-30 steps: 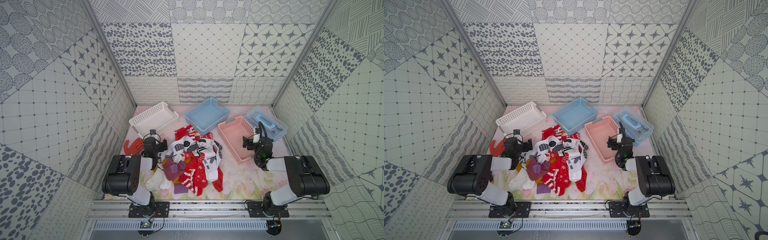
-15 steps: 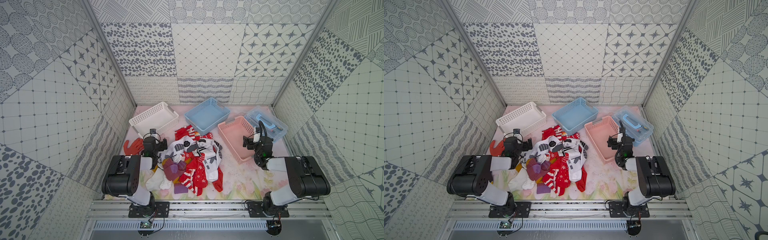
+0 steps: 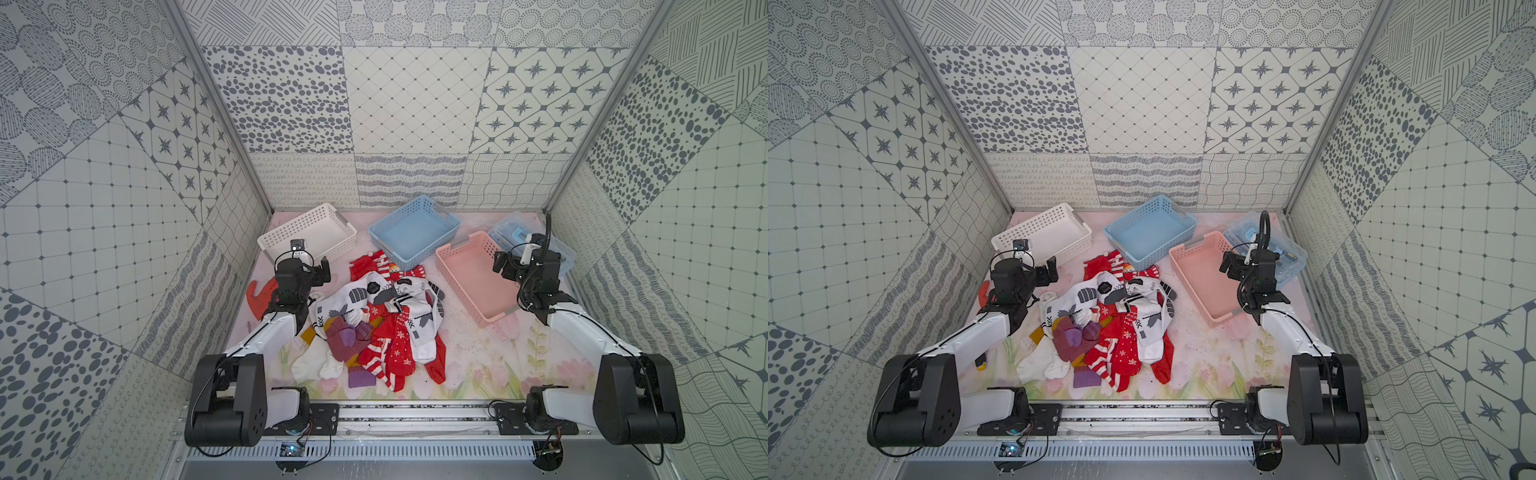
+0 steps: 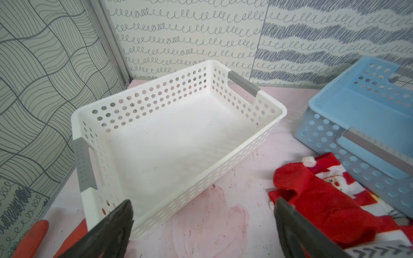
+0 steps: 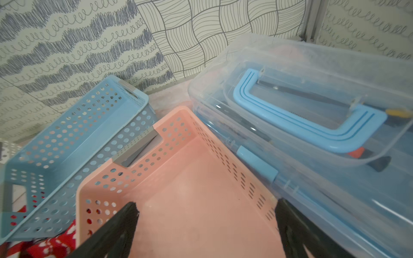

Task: Sort the socks into the basket by color
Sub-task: Pick up the sock from the center of the board.

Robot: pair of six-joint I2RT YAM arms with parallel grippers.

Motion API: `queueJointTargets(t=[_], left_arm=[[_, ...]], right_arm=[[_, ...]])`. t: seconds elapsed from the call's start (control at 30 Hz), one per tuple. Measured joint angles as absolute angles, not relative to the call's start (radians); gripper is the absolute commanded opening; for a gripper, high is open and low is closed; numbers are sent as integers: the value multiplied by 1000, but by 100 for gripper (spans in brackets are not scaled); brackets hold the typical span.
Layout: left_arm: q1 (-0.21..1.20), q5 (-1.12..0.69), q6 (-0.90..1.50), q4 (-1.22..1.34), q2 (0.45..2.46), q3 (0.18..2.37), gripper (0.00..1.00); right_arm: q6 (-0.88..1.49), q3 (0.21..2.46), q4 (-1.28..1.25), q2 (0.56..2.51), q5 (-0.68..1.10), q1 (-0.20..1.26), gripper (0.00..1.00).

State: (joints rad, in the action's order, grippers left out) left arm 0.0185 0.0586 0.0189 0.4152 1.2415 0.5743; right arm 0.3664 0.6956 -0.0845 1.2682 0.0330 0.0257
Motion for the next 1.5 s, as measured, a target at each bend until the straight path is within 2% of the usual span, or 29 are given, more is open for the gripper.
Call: queueJointTargets(t=[0.13, 0.3, 0.63, 0.73, 0.87, 0.97, 1.07, 1.2, 1.27, 1.37, 1.5], left_arm=[[24, 56, 38, 282, 1164, 640, 95], [66, 49, 78, 100, 1103, 743, 94], [282, 62, 205, -202, 1094, 871, 87], [359, 71, 260, -267, 1102, 875, 85], [449, 88, 331, -335, 1122, 875, 85], [499, 96, 386, -378, 1123, 864, 85], [518, 104, 431, -412, 1107, 847, 85], [529, 112, 477, -456, 1070, 834, 87], [530, 116, 498, -476, 1052, 832, 88], [531, 119, 525, -498, 1025, 824, 89], [532, 119, 561, -520, 976, 798, 90]], right_arm=[[431, 813, 105, 1296, 126, 48, 98], [437, 925, 265, 1300, 145, 187, 98], [434, 1069, 485, 1376, 137, 496, 98], [434, 1092, 522, 1420, 128, 596, 95], [440, 1120, 559, 1480, 137, 710, 83], [446, 1142, 578, 1526, 146, 781, 69], [459, 1162, 593, 1563, 150, 845, 65], [466, 1185, 603, 1605, 156, 926, 51], [472, 1188, 603, 1627, 159, 963, 54], [490, 1187, 604, 1663, 158, 1004, 74], [502, 1187, 603, 1718, 149, 1034, 80]])
